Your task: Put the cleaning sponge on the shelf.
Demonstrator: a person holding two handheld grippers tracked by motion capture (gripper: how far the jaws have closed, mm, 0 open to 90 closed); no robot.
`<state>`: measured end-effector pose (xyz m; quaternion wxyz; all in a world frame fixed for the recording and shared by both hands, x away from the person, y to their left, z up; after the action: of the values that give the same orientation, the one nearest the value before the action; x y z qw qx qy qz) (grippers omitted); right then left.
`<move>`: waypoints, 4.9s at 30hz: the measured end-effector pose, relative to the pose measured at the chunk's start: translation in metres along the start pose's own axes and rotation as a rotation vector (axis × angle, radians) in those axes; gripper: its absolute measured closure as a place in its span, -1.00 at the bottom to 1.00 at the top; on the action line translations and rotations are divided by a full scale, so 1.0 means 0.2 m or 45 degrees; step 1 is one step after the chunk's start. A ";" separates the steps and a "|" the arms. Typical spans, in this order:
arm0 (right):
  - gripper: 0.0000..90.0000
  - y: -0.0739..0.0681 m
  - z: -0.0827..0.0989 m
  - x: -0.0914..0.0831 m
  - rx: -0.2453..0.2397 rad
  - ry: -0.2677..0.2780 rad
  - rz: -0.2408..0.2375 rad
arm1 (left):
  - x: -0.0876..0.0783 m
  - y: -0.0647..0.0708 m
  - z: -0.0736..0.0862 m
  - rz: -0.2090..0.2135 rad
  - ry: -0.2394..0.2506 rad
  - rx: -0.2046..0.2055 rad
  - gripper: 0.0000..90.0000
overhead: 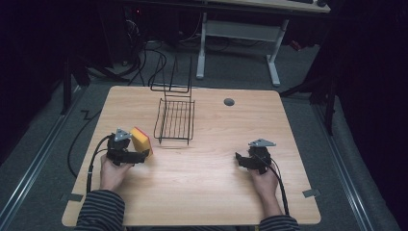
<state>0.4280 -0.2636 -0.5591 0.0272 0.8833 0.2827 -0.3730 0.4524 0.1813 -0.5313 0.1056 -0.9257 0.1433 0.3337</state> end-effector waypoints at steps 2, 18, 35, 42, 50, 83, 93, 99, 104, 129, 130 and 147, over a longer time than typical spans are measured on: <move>-0.34 0.00 0.00 0.00 0.000 0.000 0.000 | 0.01 0.00 0.00 0.003 -0.001 0.001 -0.96; -0.34 0.00 0.00 0.00 0.000 0.000 0.000 | 0.04 0.01 0.01 -0.012 0.009 0.040 -0.65; -0.34 0.00 0.00 0.00 0.000 -0.002 0.000 | 0.00 0.02 -0.01 0.009 0.057 0.041 -0.40; -0.34 0.00 0.00 0.00 -0.003 -0.001 0.000 | -0.08 0.02 -0.03 0.000 0.084 0.033 -0.36; -0.34 0.00 0.00 0.00 -0.002 0.000 0.000 | -0.16 0.03 -0.07 0.009 0.098 0.048 -0.34; -0.34 0.00 0.00 0.00 -0.003 -0.001 0.000 | -0.21 0.18 -0.34 0.128 0.118 0.146 -0.29; -0.34 0.00 0.00 0.00 -0.003 -0.001 0.000 | -0.17 0.22 -0.40 0.136 0.111 0.157 -0.29; -0.34 0.00 0.00 0.00 0.000 0.000 0.000 | -0.13 0.26 -0.44 0.118 0.107 0.188 -0.29; -0.34 0.00 0.00 0.00 0.000 0.000 0.000 | -0.09 0.28 -0.47 0.122 0.105 0.187 -0.29; -0.34 0.00 0.00 0.00 0.000 0.000 0.000 | 0.24 0.40 -0.54 0.034 0.038 0.167 -0.31; -0.34 0.00 0.00 0.00 0.000 -0.003 0.000 | 0.25 0.39 -0.54 0.025 0.042 0.163 -0.32; -0.34 0.00 0.00 0.00 -0.004 -0.001 0.002 | 0.28 0.38 -0.52 -0.022 0.014 0.190 -0.36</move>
<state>0.4282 -0.2638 -0.5591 0.0290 0.8833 0.2827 -0.3728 0.5296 0.0686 -0.4959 0.1765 -0.9183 0.1605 0.3160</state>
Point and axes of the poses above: each handheld gripper's, and its own axes: x roughly forward along the jaws, z roughly out of its underside, y roughly to its right, the point moved 4 cm from there along x, roughly forward along the jaws, and after that the axes turned 15 degrees about -z, right-handed, at the moved point
